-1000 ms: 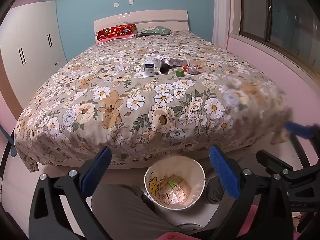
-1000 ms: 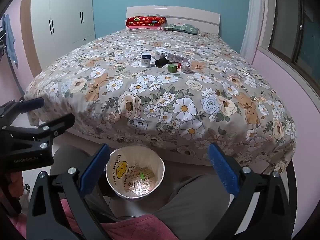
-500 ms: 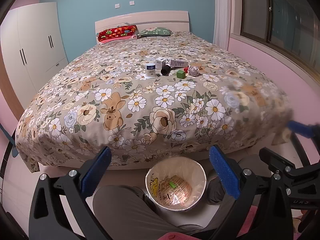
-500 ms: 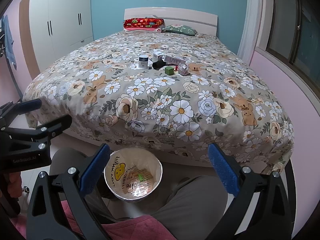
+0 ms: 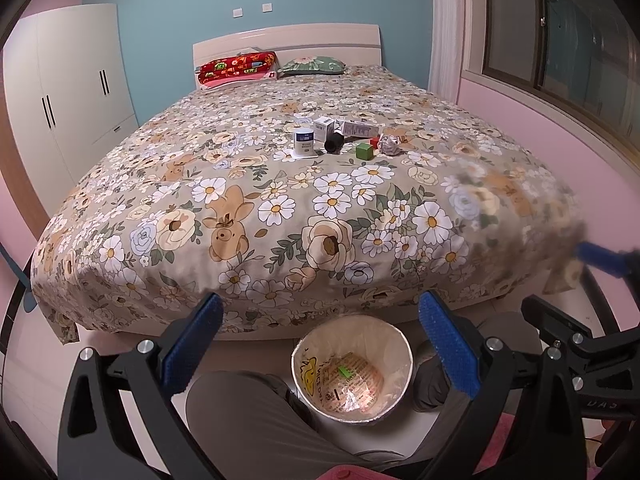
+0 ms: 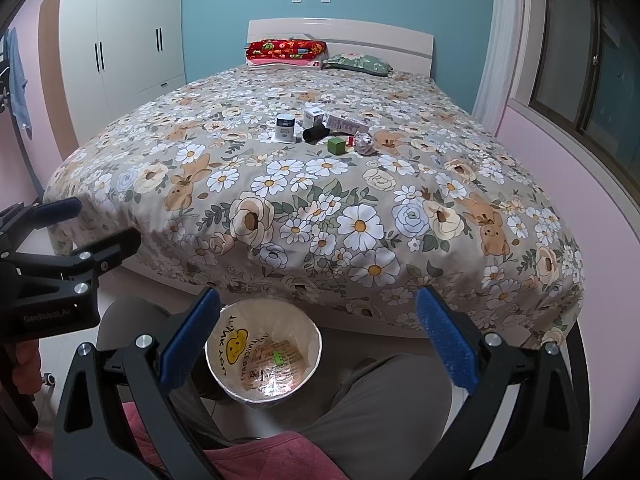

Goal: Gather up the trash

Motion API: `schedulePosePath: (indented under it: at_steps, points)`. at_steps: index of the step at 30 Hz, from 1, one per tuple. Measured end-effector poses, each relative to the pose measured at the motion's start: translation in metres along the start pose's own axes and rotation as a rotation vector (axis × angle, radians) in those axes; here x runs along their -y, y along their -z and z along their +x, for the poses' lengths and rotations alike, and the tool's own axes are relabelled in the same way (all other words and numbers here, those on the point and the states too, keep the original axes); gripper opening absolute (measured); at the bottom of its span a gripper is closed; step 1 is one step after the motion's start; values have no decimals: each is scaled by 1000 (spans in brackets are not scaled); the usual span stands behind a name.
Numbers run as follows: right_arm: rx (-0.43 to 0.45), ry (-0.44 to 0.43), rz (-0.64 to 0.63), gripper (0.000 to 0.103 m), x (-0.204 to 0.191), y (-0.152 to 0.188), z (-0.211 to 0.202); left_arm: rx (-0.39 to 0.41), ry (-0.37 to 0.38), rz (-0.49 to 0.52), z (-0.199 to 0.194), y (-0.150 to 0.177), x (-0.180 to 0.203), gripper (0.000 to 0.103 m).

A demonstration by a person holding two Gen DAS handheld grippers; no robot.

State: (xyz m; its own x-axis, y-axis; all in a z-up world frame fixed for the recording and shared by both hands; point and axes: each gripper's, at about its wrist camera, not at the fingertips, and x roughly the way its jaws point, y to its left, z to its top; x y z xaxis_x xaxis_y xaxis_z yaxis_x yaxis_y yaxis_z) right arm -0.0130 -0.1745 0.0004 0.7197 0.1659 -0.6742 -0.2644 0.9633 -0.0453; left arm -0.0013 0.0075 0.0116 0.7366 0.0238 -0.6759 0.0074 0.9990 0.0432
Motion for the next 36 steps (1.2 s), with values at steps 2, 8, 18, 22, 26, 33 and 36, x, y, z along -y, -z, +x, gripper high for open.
schedulePosePath:
  at_steps: [2, 8, 18, 22, 26, 33, 36]
  points:
    - [2, 2, 0, 96, -1, 0, -1, -1, -1, 1, 0, 0, 1, 99]
    - [6, 6, 1, 96, 2, 0, -2, 1, -5, -8, -1, 0, -2, 99]
    - [6, 7, -1, 96, 1, 1, -2, 1, -5, -8, -2, 0, -2, 99]
    - [6, 6, -1, 96, 1, 1, -2, 1, -7, -9, -2, 0, -2, 99]
    - [6, 7, -1, 96, 1, 2, -2, 1, -8, -11, -1, 0, -3, 99]
    - [5, 7, -2, 96, 0, 3, -2, 2, -8, -8, -1, 1, -3, 99]
    - [4, 7, -2, 96, 0, 3, -2, 2, -9, -7, -1, 1, -3, 99]
